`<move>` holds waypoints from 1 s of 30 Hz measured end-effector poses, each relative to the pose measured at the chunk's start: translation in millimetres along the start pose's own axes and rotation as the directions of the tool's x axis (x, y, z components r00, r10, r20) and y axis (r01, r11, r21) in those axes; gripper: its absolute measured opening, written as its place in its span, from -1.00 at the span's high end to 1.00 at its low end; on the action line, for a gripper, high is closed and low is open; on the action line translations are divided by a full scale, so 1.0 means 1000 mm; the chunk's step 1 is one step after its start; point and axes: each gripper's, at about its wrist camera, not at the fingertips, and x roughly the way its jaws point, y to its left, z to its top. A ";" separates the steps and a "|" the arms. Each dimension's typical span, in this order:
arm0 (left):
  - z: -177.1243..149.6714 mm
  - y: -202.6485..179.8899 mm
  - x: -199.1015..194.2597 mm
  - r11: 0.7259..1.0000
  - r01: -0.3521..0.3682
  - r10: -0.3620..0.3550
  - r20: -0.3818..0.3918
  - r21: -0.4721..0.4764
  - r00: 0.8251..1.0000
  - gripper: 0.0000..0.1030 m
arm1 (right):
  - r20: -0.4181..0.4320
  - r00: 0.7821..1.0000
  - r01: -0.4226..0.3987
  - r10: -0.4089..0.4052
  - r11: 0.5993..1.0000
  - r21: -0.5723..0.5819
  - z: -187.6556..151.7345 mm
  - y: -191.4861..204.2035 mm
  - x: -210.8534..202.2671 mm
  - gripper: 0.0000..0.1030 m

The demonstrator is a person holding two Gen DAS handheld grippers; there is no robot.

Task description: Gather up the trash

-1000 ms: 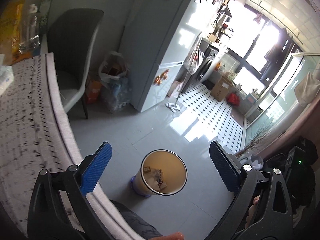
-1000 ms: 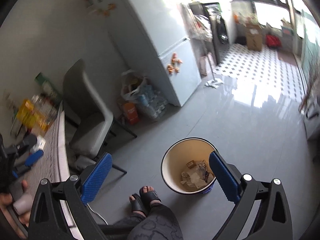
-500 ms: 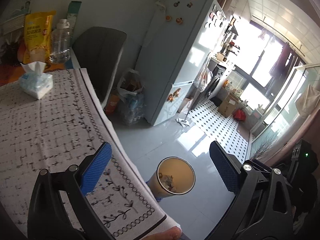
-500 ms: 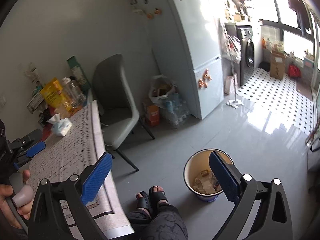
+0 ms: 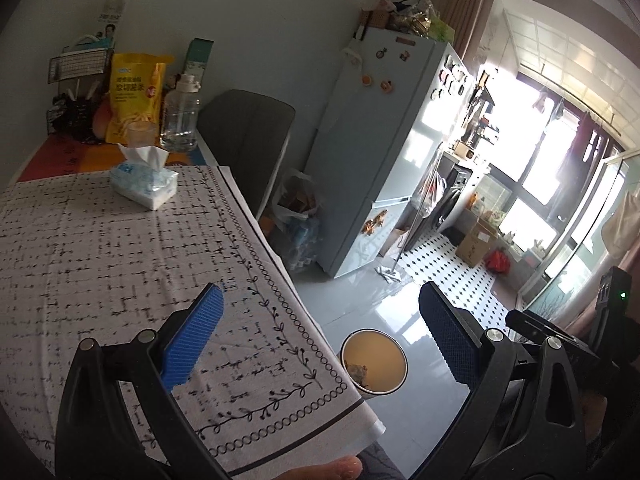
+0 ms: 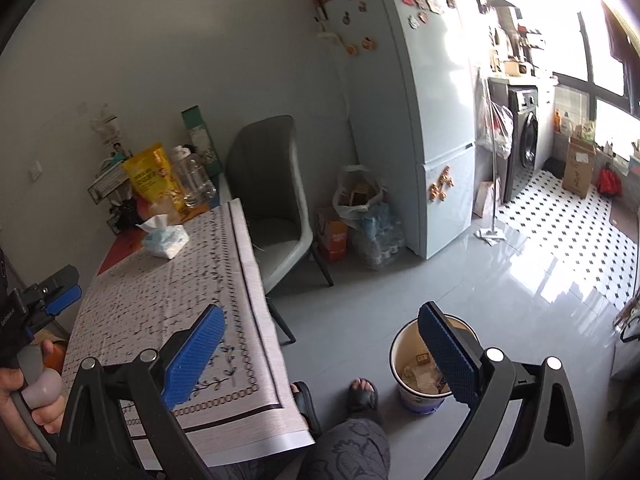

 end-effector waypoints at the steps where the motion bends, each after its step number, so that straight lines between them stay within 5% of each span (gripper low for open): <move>1: -0.001 0.002 -0.005 1.000 -0.002 0.002 0.006 -0.003 1.000 -0.88 | 0.004 1.000 -0.004 0.004 1.000 -0.010 0.000 0.005 -0.005 -0.84; 14: -0.022 0.005 -0.075 0.997 -0.080 0.080 0.069 -0.005 0.994 -0.88 | -0.002 0.997 -0.080 0.080 0.995 -0.060 -0.018 0.038 -0.042 -0.84; 30: -0.033 0.009 -0.071 0.994 -0.114 0.114 0.019 -0.003 0.993 -0.88 | -0.063 0.993 -0.108 0.105 0.993 -0.042 -0.034 0.029 -0.025 -0.84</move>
